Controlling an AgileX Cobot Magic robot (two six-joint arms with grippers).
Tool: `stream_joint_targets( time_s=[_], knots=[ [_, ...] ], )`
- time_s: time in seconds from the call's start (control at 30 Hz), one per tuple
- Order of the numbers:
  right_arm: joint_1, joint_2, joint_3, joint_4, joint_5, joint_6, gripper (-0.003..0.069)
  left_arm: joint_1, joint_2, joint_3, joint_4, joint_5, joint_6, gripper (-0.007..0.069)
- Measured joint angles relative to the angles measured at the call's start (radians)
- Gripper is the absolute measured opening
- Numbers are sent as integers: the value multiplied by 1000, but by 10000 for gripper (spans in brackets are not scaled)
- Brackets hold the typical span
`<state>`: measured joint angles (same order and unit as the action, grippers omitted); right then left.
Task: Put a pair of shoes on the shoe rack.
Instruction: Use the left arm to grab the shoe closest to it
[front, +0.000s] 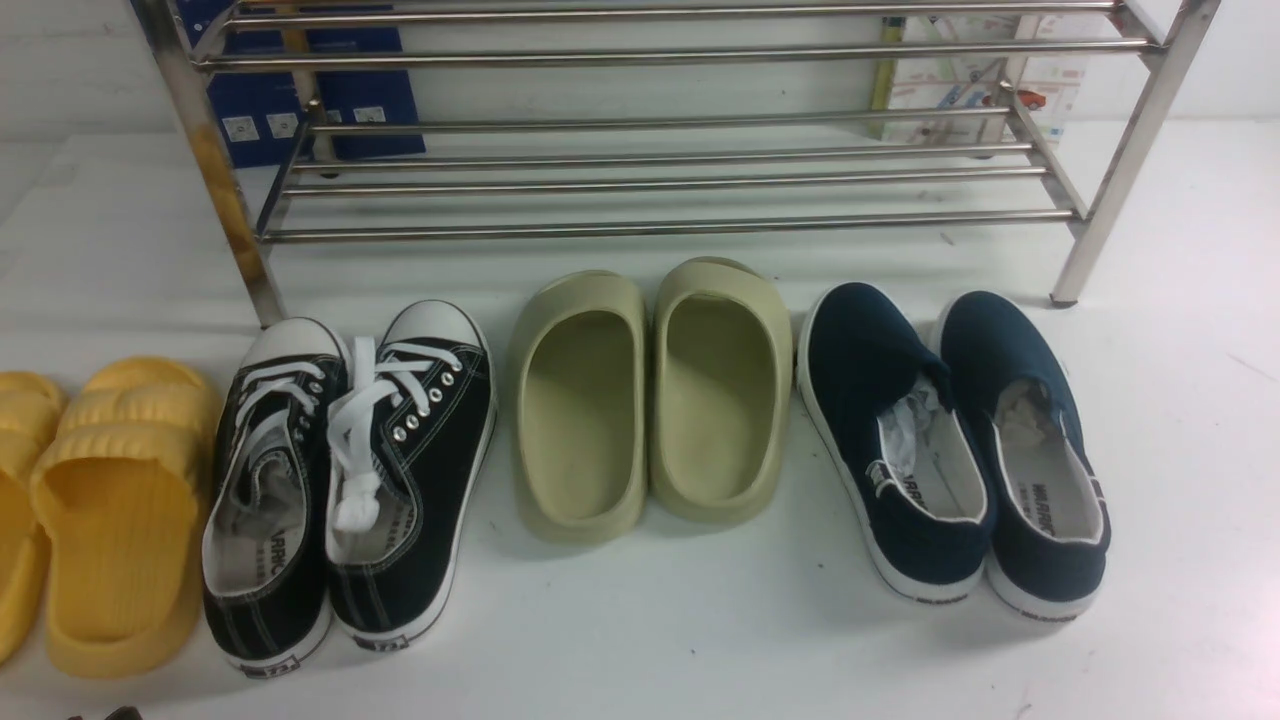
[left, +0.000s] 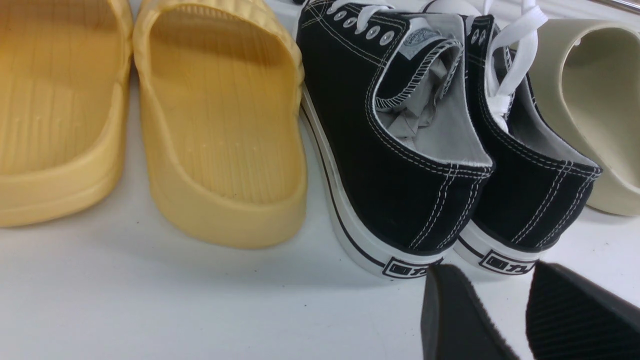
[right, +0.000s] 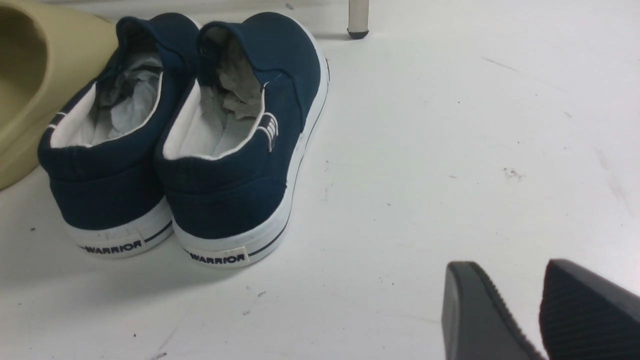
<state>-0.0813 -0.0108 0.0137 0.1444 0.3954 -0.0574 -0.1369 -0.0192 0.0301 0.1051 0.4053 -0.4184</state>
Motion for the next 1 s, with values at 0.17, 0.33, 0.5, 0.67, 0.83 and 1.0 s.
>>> stream_joint_targets(
  time_s=[0.17,0.33,0.5,0.67,0.83,1.0],
  knots=[
    [0,0,0,0,0,0,239,0,0,0,0,0,0,239],
    [0,0,0,0,0,0,239,0,0,0,19,0,0,239],
    [0,0,0,0,0,0,239,0,0,0,32,-72,0,239],
    [0,0,0,0,0,0,239,0,0,0,72,-328,0,239],
    [0,0,0,0,0,0,239,0,0,0,86,-458,0,239],
    [0,0,0,-1,0,0,239,0,0,1,74,-675,-46,239]
  ],
)
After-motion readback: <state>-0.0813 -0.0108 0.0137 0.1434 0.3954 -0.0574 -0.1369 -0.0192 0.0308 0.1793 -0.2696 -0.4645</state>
